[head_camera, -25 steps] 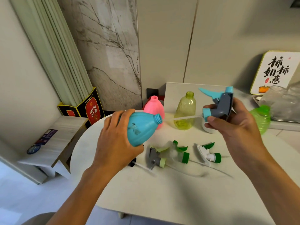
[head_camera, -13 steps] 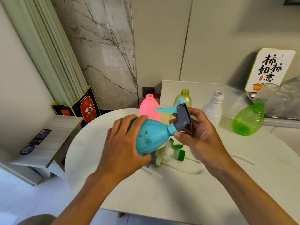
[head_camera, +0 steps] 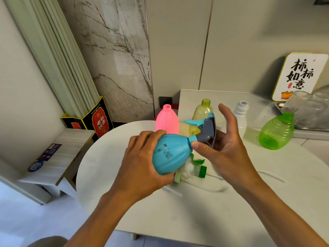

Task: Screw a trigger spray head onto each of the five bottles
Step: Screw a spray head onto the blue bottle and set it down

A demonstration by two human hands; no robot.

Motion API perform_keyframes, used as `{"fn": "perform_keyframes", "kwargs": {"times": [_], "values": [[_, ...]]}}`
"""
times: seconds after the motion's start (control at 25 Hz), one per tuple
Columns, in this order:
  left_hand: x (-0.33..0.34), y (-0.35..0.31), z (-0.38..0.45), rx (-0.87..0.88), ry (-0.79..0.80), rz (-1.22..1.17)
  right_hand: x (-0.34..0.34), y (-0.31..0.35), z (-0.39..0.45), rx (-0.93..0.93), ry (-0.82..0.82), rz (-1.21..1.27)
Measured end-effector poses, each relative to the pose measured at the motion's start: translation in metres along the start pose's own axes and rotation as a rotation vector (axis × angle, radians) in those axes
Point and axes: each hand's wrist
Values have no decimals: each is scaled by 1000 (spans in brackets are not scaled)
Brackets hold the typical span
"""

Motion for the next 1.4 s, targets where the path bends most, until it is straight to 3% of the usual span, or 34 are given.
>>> {"fn": "perform_keyframes", "kwargs": {"times": [0.24,0.32,0.48,0.64,0.96,1.2,1.4], "values": [[-5,6,4,25,25,49,-14,-11,0,-170,-60,-825],[-6,6,5,23,38,28,-16,-7,1,-226,-77,-936],[-9,9,4,54,73,-39,-19,2,3,-517,-74,-1081],[-15,11,4,74,85,-91,-20,8,1,-577,-28,-960],[-20,9,3,141,32,91,-7,3,-4,-249,105,-471],[-19,9,4,153,-2,109,-8,6,-7,-146,80,-343],[-17,10,4,228,10,228,-8,11,-5,146,149,-242]]}}
Point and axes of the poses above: each hand's wrist, its own z-axis towards the middle knuckle, its own x-axis out of the palm, y = z × x, and after that the axes turned 13 degrees about x, right-handed
